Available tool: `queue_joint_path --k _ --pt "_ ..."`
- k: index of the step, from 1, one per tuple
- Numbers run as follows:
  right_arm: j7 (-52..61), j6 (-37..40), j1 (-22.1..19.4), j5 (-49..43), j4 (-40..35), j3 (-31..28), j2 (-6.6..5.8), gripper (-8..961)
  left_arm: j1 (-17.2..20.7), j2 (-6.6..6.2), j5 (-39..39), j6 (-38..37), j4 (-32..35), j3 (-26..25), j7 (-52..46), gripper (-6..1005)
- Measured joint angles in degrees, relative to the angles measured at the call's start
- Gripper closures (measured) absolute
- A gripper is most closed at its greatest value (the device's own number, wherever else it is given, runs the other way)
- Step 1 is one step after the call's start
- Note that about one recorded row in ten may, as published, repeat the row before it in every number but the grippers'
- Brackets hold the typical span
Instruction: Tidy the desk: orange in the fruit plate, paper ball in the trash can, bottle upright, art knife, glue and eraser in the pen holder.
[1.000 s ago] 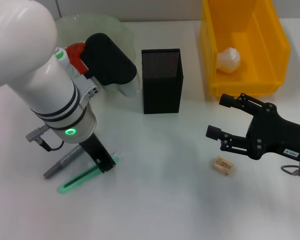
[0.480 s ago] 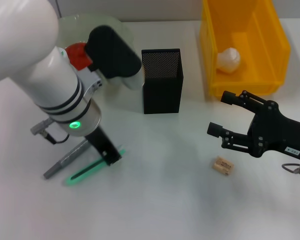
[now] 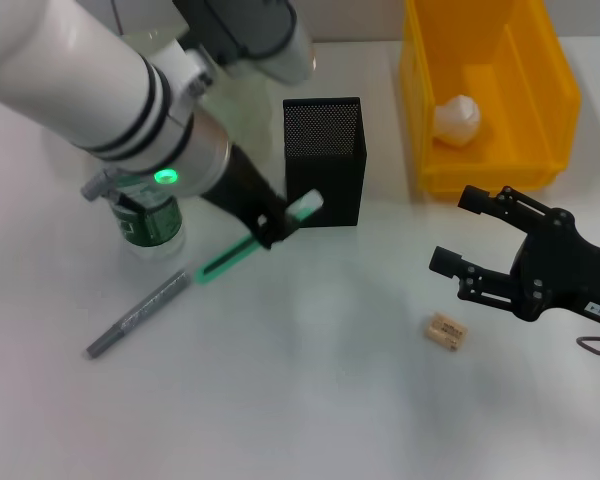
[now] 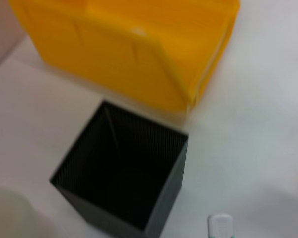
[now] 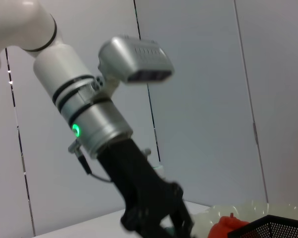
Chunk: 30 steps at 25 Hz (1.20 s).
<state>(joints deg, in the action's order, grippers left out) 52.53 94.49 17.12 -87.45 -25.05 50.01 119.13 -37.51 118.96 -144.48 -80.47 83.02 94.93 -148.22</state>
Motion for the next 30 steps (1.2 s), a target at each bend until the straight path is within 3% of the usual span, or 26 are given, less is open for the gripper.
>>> queue_joint_path --k 3,8,12,16,21,29,30 --pt "0.0 0.1 -0.3 0.0 0.0 0.0 0.01 106 1.4 -0.05 3.8 0.6 2.4 -3.3 2.4 806" --pt "0.4 1.2 -0.4 0.0 0.0 0.0 0.03 106 7.5 -0.2 15.2 6.9 8.1 -8.4 8.3 803" --pt "0.4 1.4 -0.4 0.0 0.0 0.0 0.05 106 10.9 -0.23 25.6 11.7 7.2 -12.3 14.7 800" --pt "0.4 1.4 -0.4 0.0 0.0 0.0 0.05 107 14.1 -0.11 36.8 18.2 2.8 -12.4 23.1 797" --pt "0.4 1.2 -0.1 0.0 0.1 0.0 0.05 107 16.9 0.08 58.2 28.0 -8.8 -6.7 46.2 794" --pt "0.5 1.5 0.3 0.0 1.3 0.0 0.05 107 15.7 0.2 86.8 32.5 -24.5 0.3 78.3 788" --pt "0.5 1.5 0.3 0.0 1.3 0.0 0.05 107 15.7 0.2 86.8 32.5 -24.5 0.3 78.3 788"
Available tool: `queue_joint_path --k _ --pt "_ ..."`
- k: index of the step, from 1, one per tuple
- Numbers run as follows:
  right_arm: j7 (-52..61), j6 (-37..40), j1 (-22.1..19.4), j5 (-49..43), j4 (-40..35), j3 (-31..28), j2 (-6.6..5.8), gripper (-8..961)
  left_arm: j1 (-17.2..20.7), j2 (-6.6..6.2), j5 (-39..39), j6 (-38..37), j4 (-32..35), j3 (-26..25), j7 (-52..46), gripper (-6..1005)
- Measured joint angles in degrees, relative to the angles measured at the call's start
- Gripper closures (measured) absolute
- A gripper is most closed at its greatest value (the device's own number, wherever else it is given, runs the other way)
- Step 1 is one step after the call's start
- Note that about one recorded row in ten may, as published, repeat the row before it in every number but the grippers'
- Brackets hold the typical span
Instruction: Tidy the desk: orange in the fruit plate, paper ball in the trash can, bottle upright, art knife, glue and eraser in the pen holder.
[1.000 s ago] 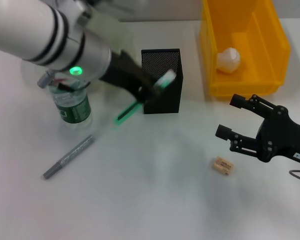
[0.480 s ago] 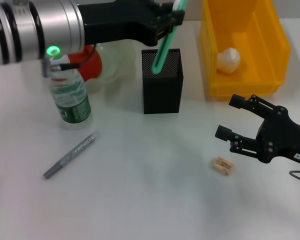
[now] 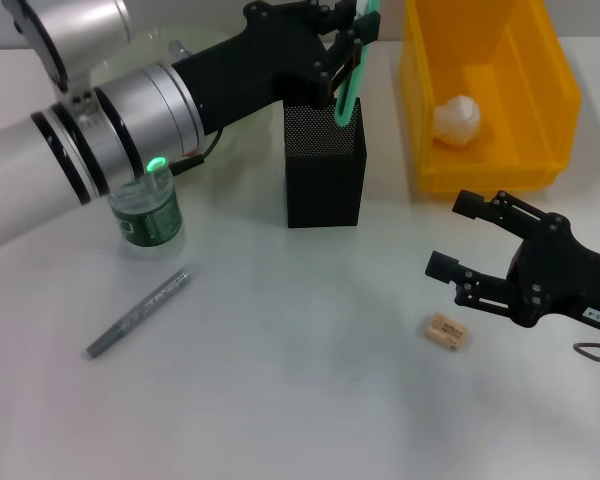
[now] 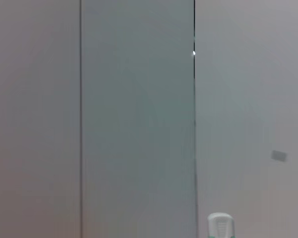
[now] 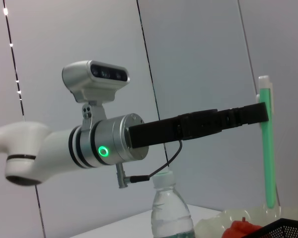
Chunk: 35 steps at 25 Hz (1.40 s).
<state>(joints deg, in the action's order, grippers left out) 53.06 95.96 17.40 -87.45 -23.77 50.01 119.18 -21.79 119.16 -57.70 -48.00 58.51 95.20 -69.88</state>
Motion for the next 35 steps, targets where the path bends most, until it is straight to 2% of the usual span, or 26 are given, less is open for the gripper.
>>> queue_joint_path --k 1,5,8,13,25,31,35 --pt "0.0 0.0 -0.1 0.0 0.0 0.0 0.0 107 -0.3 0.01 7.7 0.0 -3.4 1.8 8.9 787" --pt "0.0 0.0 -0.3 0.0 0.1 0.0 0.0 107 -0.4 0.02 15.3 -0.1 -7.2 4.0 18.9 784" --pt "0.0 0.0 -0.3 0.0 0.2 0.0 0.0 107 -0.5 0.02 18.4 -0.3 -9.0 5.1 22.6 782" --pt "0.0 0.0 -0.1 0.0 0.2 0.0 0.0 107 -1.0 0.02 19.0 -0.2 -10.3 6.0 24.0 779" --pt "0.0 -0.1 0.2 0.0 0.2 0.0 0.0 107 -5.7 0.02 20.2 3.2 -16.1 6.2 24.5 771" --pt "0.0 -0.2 0.4 0.0 0.1 0.0 0.0 106 -6.2 0.02 20.4 2.7 -17.1 6.1 24.5 546" --pt "0.0 -0.3 0.5 0.0 0.1 0.0 0.0 106 -4.9 -0.21 23.0 -1.6 -16.7 5.6 23.3 523"
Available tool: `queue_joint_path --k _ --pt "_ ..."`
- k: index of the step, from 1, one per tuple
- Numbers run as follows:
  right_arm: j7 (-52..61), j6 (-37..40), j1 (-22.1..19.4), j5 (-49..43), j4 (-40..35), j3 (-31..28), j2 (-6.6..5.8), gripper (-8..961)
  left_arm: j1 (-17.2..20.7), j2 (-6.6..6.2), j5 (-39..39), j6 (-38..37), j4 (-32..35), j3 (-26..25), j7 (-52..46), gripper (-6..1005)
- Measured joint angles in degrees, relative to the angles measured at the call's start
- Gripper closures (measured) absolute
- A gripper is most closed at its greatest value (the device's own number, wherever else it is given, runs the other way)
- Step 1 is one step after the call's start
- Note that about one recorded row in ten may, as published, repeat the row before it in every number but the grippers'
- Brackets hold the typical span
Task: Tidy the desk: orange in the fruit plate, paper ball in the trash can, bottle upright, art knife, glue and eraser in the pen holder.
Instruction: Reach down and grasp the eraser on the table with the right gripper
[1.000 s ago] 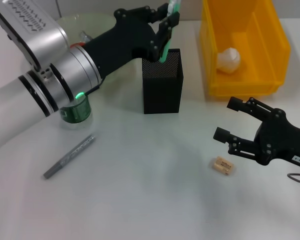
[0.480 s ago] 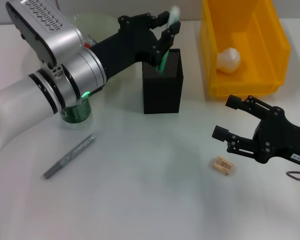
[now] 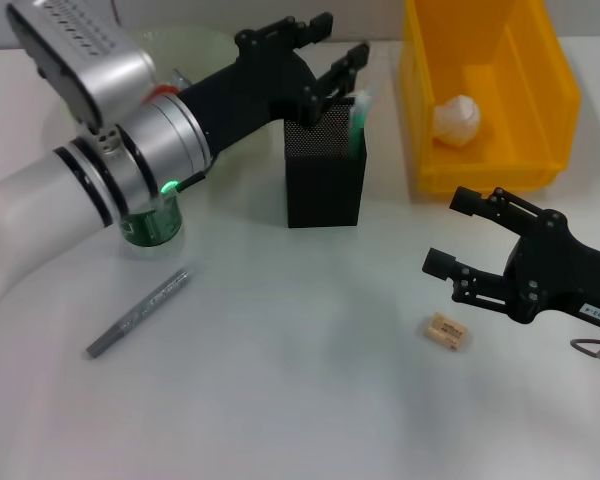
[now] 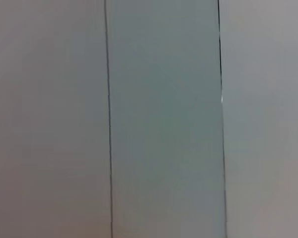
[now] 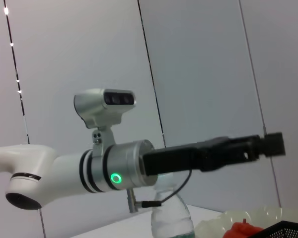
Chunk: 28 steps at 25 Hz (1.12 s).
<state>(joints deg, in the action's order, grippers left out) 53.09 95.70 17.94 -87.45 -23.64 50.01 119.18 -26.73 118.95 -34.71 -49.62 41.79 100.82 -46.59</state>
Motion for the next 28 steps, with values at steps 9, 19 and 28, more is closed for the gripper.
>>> queue_joint_path --k 9,19,28 --pt "0.0 0.1 0.1 0.0 0.0 0.0 0.0 107 2.3 -1.8 -2.6 -16.9 -0.2 -5.2 -9.3 518" --pt "0.0 0.9 -0.1 0.0 0.0 0.0 0.0 107 1.1 -5.31 -28.2 -47.6 -0.6 -28.5 -30.0 517" --pt "0.0 1.0 -0.4 0.0 -0.1 -0.1 -0.11 107 2.4 -5.61 -49.5 -55.8 -1.1 -41.2 -30.6 517"
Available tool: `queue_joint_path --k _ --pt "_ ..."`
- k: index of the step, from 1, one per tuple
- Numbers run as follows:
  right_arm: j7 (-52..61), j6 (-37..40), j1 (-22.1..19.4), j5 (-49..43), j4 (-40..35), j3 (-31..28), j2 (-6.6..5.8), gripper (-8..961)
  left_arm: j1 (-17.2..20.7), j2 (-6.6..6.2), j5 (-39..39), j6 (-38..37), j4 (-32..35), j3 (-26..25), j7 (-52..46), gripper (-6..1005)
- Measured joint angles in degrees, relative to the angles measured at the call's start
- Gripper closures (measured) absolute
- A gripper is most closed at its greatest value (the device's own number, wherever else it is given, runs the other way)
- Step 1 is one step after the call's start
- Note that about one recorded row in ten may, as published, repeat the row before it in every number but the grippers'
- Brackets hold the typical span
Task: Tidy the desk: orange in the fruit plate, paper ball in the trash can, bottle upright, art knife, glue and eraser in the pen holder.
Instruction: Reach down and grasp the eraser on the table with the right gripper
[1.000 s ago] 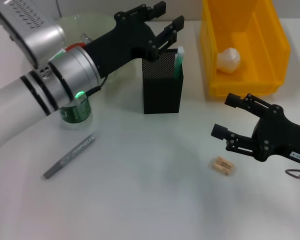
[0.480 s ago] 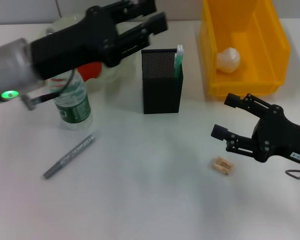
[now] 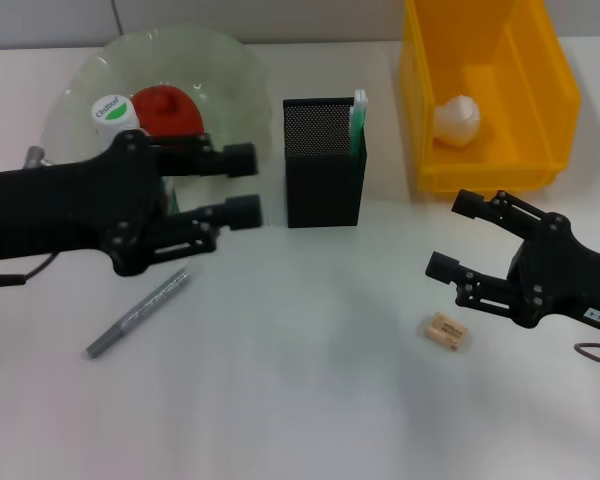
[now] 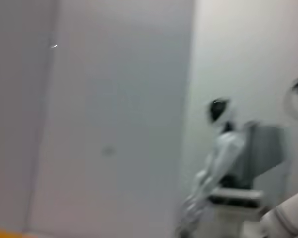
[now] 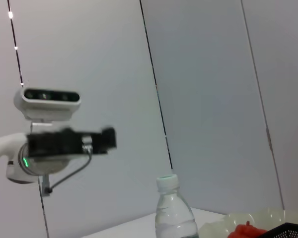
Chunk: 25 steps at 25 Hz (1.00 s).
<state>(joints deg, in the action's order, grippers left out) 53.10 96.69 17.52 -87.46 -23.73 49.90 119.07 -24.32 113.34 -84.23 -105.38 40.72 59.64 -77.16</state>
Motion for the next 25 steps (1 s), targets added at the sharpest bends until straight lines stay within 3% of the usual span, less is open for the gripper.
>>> queue_joint_path --k 4,10,15,22,25 --pt "0.5 0.1 -0.1 -0.1 -0.4 -0.1 -0.15 108 0.3 0.55 -3.8 -0.2 -1.2 -3.7 0.8 517" --pt "0.8 1.5 -0.5 -0.5 -0.6 0.0 -0.59 108 0.5 1.6 -10.7 -0.3 -1.2 -3.7 1.8 517" --pt "0.4 1.6 -1.1 -1.2 -1.3 0.2 -0.72 108 0.1 1.75 -14.8 0.9 -1.4 -4.2 2.1 517" --pt "3.2 1.3 -1.7 -1.9 -3.7 -1.9 -0.89 108 0.0 2.22 -15.2 2.8 -1.4 -4.3 2.1 517" --pt "5.1 2.4 -1.7 -2.8 -5.0 -4.1 -1.5 108 -0.1 2.32 -15.3 3.3 -1.3 -4.3 2.1 517"
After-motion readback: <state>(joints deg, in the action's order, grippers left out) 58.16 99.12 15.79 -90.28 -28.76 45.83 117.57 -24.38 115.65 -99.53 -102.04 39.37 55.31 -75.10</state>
